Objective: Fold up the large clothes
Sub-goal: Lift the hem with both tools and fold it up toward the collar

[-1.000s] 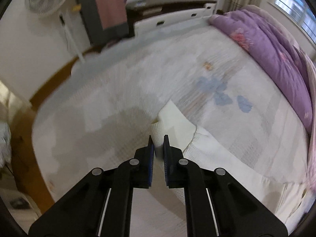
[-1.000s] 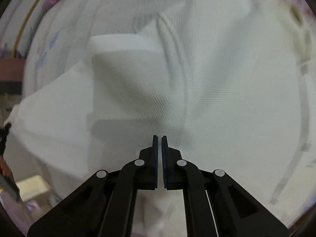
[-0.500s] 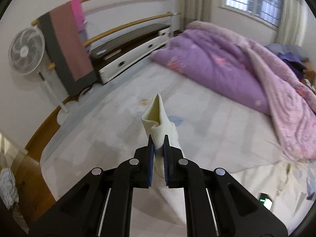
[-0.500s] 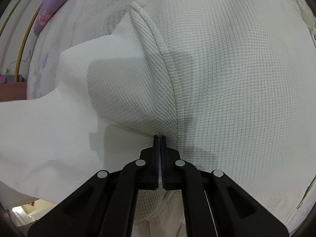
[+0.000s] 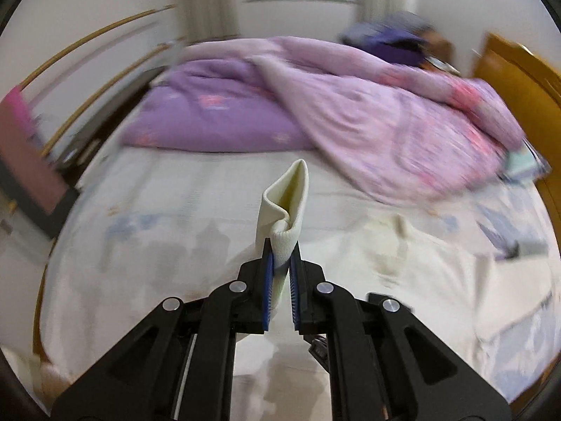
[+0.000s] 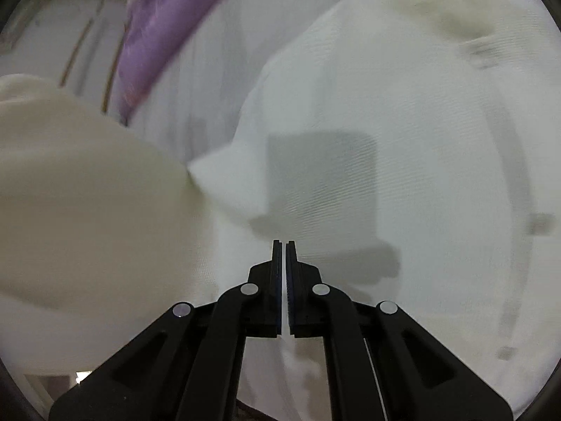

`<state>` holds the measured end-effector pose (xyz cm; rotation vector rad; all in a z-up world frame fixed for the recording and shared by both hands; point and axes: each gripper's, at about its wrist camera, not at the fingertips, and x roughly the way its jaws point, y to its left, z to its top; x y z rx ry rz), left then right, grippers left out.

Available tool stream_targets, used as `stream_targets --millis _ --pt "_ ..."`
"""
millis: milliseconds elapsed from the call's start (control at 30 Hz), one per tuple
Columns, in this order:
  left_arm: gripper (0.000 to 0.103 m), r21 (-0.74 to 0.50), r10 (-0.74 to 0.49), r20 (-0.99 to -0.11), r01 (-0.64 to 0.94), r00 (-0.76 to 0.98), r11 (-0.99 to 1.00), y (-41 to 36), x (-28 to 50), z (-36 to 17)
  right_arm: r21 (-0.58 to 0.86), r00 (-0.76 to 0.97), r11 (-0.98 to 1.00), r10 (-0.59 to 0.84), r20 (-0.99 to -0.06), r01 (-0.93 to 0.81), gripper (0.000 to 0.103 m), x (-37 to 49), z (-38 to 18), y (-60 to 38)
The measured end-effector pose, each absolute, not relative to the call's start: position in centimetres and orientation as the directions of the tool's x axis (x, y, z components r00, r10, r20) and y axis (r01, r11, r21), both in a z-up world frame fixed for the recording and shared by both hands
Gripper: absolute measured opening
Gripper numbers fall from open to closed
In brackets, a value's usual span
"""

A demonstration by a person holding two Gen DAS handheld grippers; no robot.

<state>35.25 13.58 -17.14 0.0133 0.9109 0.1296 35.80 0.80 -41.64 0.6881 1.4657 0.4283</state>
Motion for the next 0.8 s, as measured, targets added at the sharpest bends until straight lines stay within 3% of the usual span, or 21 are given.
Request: stream_targets --millis 167,400,633,700,800 --pt "0.009 0.099 0.050 -0.819 0.054 0.572 0.994 2.8 36.6 -23.6 0.572 0.219 0.793 0.532 -0.818 0.209 0.002 32.1 -38.0 -12.7" --pt "0.009 0.082 -0.020 -0.899 0.212 0.437 0.974 -10.2 38.4 -35.6 0.328 0.176 0.836 0.278 -0.944 0.440 0.002 25.2 -39.1 -28.4" --pt "0.009 -0.036 -0.122 -0.935 0.255 0.333 0.966 -19.4 39.2 -41.6 0.279 0.160 0.800 0.229 -0.960 0.531 0.002 24.0 -39.6 -33.7" --pt "0.015 -0.087 -0.158 -0.952 0.263 0.262 0.961 -20.7 39.8 -43.0 0.287 0.155 0.806 0.241 -0.958 0.517 0.005 24.1 -39.9 -34.4" --pt "0.045 -0.166 -0.218 -0.960 0.270 0.176 0.948 -19.9 40.0 -43.5 0.278 0.117 0.822 0.254 -0.960 0.497 0.009 26.2 -40.8 -35.5"
